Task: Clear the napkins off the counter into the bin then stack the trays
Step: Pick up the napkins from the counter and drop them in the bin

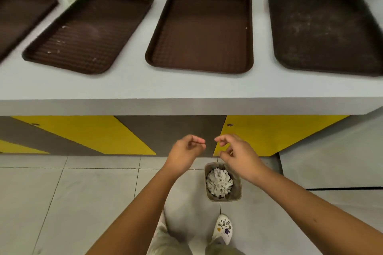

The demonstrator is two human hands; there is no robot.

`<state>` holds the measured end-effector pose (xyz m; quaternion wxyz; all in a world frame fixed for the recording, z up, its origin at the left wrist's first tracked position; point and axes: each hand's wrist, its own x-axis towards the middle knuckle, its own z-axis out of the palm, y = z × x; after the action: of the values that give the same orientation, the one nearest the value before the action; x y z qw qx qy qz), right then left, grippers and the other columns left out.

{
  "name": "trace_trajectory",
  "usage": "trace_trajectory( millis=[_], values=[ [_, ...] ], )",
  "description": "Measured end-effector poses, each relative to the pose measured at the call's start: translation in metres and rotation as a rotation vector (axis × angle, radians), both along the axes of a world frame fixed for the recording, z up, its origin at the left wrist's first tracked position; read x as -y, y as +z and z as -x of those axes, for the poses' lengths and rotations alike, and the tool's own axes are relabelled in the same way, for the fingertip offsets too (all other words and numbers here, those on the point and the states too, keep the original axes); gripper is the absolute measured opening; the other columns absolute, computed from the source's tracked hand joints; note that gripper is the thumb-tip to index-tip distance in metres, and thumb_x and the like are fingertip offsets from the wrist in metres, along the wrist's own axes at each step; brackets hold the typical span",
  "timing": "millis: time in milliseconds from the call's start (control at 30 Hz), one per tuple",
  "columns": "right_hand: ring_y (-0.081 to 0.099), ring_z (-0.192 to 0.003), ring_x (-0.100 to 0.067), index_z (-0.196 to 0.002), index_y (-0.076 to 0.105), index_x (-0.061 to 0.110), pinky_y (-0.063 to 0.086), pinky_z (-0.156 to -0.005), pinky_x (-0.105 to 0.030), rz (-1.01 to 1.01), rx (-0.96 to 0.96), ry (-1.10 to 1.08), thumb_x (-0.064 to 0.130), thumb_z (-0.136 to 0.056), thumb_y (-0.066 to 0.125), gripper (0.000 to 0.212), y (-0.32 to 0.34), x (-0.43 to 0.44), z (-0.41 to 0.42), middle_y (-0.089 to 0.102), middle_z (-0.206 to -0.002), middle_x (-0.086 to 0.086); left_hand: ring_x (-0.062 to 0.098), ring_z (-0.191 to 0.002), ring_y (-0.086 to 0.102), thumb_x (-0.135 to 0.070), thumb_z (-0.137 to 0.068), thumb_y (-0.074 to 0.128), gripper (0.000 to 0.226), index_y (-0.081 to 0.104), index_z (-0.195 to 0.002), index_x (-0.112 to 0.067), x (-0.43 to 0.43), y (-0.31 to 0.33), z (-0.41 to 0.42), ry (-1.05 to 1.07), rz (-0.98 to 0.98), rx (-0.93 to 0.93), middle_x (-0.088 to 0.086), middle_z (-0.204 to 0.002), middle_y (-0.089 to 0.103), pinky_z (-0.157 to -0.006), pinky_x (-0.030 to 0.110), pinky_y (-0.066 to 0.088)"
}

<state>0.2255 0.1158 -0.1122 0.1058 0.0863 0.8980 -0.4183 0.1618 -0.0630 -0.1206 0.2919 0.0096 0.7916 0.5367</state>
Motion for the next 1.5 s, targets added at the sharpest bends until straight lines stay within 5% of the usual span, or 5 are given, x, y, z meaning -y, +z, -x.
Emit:
trace_trajectory(
  millis=[167, 700, 1100, 1300, 1500],
  values=[
    [0.059, -0.078, -0.008, -0.114, 0.061, 0.028, 0.051, -0.076, -0.027, -0.008, -0.131, 0.132, 0.016, -0.087, 0.067, 0.030, 0.054, 0.052, 0.048, 0.057, -0.101, 0.010, 0.015, -0.088, 0.067, -0.027, -0.085, 0.070, 0.006, 0.068, -0.088, -0.031, 0.082, 0.061, 0.031, 0.028, 0.049, -0.165, -0.002, -0.089, 0.070, -0.083, 0.029, 0.052],
    [0.058, -0.087, -0.009, -0.109, 0.064, 0.033, 0.050, -0.077, -0.022, 0.001, -0.495, 0.089, 0.022, -0.088, 0.066, 0.024, 0.192, 0.229, 0.284, 0.052, -0.104, 0.013, -0.002, -0.063, 0.057, -0.024, -0.090, 0.064, 0.005, 0.068, -0.092, -0.025, 0.321, 0.208, 0.240, 0.075, 0.200, -0.508, 0.009, -0.081, 0.068, -0.058, 0.012, 0.041],
    [0.059, -0.085, -0.008, -0.110, 0.064, 0.032, 0.050, -0.081, -0.022, -0.028, -0.485, 0.168, 0.025, -0.091, 0.064, 0.021, 0.205, 0.271, 0.467, 0.053, -0.107, 0.012, 0.014, -0.083, 0.068, -0.025, -0.089, 0.064, 0.007, 0.069, -0.093, -0.027, 0.355, 0.205, 0.412, 0.195, 0.161, -0.483, -0.001, -0.091, 0.069, -0.077, 0.032, 0.053],
    [0.058, -0.081, -0.011, -0.109, 0.066, 0.029, 0.051, -0.080, -0.024, -0.038, -0.410, 0.187, 0.024, -0.091, 0.063, 0.020, 0.188, 0.284, 0.539, 0.054, -0.106, 0.008, 0.010, -0.089, 0.062, -0.028, -0.090, 0.064, 0.012, 0.066, -0.102, -0.030, 0.360, 0.181, 0.486, 0.190, 0.245, -0.478, -0.007, -0.106, 0.064, -0.070, 0.014, 0.044],
    [0.058, -0.084, -0.007, -0.110, 0.064, 0.033, 0.050, -0.082, -0.022, -0.097, -0.310, 0.161, 0.028, -0.093, 0.060, 0.018, 0.177, 0.292, 0.593, 0.052, -0.106, 0.013, 0.014, -0.111, 0.056, -0.028, -0.092, 0.059, 0.036, 0.059, -0.127, -0.024, 0.354, 0.160, 0.568, 0.003, 0.467, -0.534, -0.002, -0.128, 0.057, -0.087, 0.022, 0.044]
  ],
)
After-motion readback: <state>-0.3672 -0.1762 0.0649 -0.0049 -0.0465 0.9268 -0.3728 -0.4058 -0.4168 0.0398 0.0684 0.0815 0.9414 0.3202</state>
